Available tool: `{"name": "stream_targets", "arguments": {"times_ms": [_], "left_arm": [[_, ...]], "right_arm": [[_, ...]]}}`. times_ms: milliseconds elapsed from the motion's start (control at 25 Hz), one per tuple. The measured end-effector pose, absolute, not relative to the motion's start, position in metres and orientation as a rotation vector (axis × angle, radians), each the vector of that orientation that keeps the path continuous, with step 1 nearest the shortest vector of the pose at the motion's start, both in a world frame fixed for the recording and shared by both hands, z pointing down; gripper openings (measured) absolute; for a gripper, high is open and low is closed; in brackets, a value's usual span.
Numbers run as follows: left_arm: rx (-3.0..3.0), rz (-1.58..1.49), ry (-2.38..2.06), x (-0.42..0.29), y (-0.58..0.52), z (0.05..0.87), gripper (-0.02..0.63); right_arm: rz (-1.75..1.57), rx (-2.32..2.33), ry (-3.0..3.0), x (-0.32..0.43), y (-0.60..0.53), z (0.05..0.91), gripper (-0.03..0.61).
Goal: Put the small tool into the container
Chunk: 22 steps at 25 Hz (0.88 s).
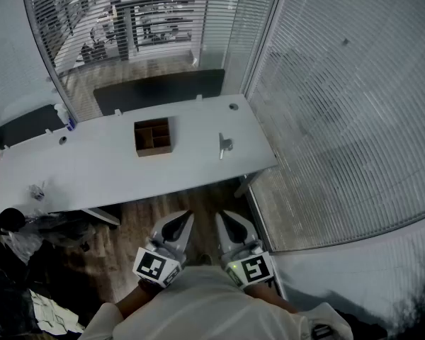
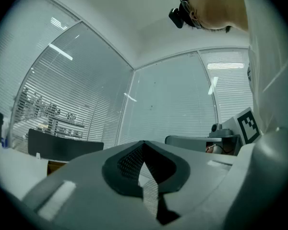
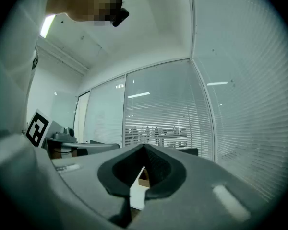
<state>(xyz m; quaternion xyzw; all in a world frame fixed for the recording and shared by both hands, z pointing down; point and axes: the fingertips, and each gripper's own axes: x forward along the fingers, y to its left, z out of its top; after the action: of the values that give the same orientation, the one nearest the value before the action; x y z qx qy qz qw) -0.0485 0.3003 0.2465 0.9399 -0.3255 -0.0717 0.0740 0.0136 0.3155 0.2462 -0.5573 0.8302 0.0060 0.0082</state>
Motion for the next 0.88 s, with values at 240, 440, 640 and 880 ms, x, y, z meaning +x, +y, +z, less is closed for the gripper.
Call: {"name": "stream_targets", "arguments": {"times_ms": [240, 440, 640, 880], "left_arm": [[2.825, -0.194, -0.966, -0.043, 0.296, 0.248, 0.003], [2.832, -0.192, -0.947, -0.039, 0.293, 0.247, 0.003], [2.833, -0.191, -0.94, -0.036, 0.29, 0.245, 0.003], [2.83, -0.184, -0.943, -0.027, 0.29, 0.245, 0.003]], "right_arm": [[-0.012, -1.754, 2.595, 0.015, 0.309, 0.246, -0.001], [0.008, -1.752, 2.588, 0.018, 0.306, 0.245, -0.002], [0.003, -1.756, 2.577, 0.022, 0.303, 0.243, -0.002], [-0.061, -1.705, 2.527, 0.034, 0.303, 0.239, 0.0]]}}
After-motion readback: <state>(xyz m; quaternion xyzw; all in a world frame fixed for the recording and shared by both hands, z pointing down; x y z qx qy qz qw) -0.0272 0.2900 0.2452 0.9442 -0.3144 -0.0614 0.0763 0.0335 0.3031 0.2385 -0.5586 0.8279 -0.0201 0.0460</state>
